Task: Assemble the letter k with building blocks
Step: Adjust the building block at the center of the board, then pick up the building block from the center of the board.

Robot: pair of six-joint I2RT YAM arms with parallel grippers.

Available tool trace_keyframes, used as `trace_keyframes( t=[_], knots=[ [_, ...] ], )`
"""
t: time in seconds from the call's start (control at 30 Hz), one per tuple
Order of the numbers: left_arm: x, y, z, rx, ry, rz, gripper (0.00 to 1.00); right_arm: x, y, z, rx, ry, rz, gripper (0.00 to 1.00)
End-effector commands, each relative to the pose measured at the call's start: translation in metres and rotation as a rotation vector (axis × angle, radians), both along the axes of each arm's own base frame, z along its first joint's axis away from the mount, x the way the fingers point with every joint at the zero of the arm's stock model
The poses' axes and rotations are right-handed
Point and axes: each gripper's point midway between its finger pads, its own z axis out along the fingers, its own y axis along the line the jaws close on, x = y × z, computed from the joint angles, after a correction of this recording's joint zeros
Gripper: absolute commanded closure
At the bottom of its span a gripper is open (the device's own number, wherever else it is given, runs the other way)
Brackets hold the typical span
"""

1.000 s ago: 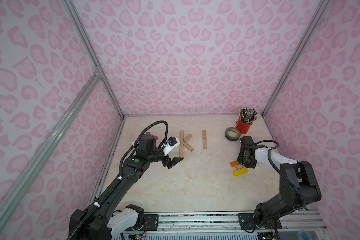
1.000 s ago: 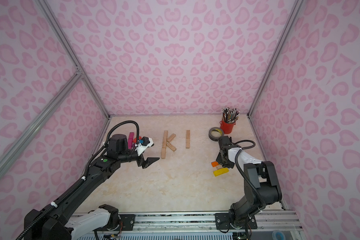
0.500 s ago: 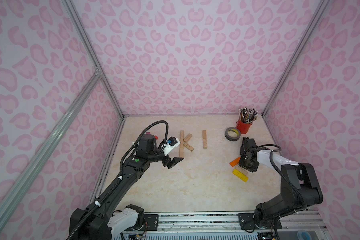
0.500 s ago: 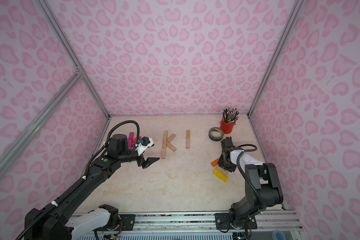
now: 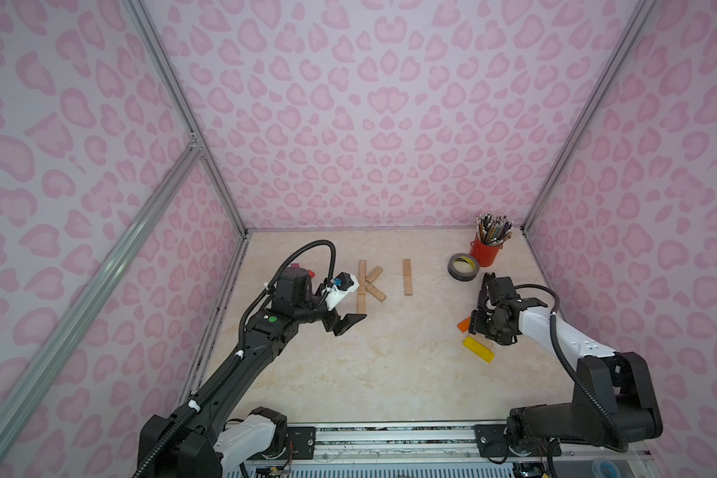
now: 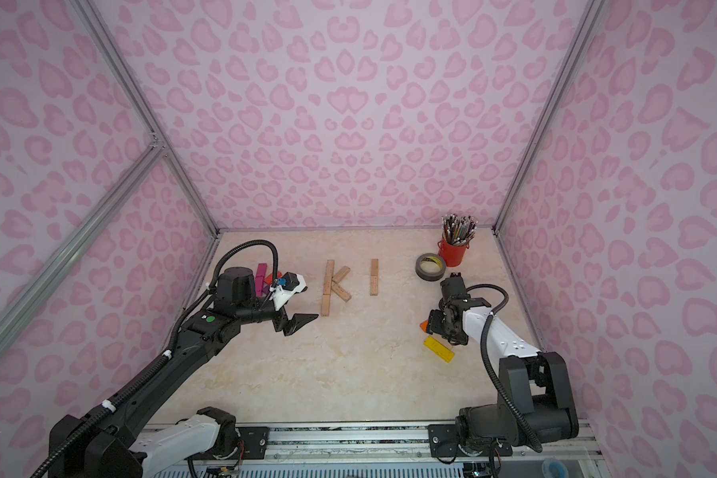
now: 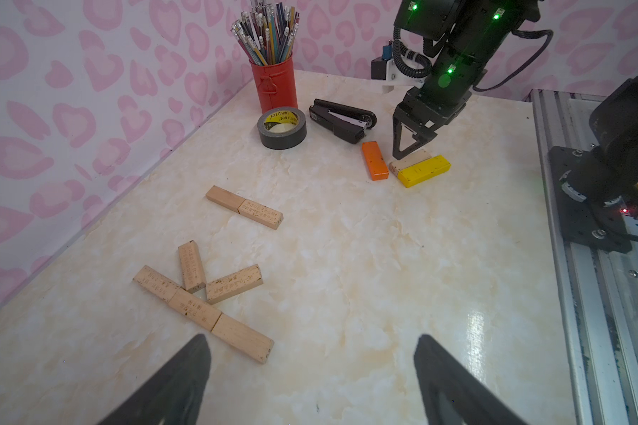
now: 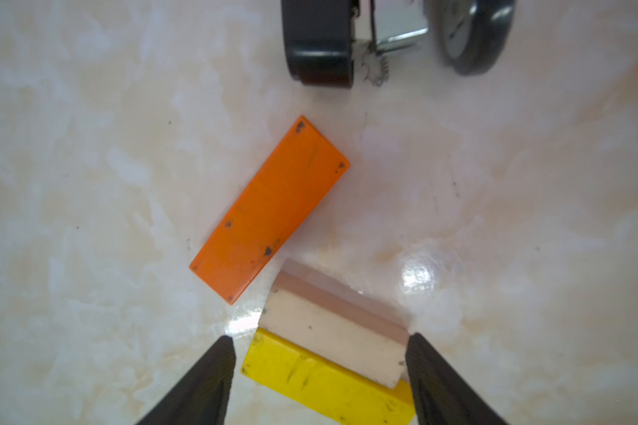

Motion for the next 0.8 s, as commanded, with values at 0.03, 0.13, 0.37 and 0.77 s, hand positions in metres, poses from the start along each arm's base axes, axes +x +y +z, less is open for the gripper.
trace_keyframes(
  t=[0.03, 0.13, 0.37, 0.77],
  knots=[
    [0.0, -0.004, 0.008, -0.018, -0.015, -0.014, 0.11, -0.016, 0.006, -0.011, 0.006, 0.087, 0.094, 0.22],
    [-0.001, -0.003, 0.008, -0.015, -0.019, -0.013, 0.11, -0.016, 0.004, -0.019, -0.012, 0.124, 0.09, 0.21],
    [0.0, -0.003, 0.007, -0.01, -0.022, -0.007, 0.11, -0.013, -0.008, -0.029, -0.084, 0.157, 0.051, 0.21],
    [0.0, -0.003, 0.006, -0.007, -0.02, -0.007, 0.11, -0.012, -0.021, -0.032, -0.139, 0.162, -0.012, 0.34]
  ],
)
